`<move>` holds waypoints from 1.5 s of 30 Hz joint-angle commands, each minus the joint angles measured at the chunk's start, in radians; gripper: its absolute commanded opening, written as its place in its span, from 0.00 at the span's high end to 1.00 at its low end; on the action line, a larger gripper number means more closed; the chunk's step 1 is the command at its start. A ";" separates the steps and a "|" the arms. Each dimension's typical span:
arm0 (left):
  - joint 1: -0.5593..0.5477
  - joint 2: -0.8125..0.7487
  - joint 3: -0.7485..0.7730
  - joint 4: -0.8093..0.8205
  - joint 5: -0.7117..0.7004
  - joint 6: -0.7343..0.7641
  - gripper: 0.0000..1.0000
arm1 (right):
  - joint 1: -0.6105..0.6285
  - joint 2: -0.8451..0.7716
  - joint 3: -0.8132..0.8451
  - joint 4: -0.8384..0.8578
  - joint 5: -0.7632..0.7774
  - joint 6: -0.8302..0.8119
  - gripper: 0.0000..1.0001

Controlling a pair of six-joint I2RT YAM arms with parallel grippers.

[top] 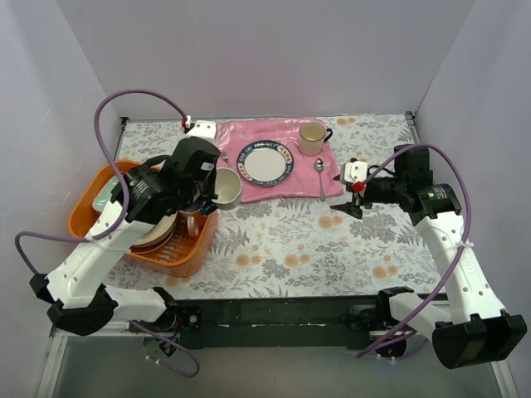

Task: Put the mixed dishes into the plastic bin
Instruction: Place the cup in the plastic bin.

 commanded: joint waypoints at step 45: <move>0.146 -0.372 -0.643 0.161 -0.061 0.312 1.00 | -0.148 -0.002 -0.114 0.197 -0.036 0.202 0.21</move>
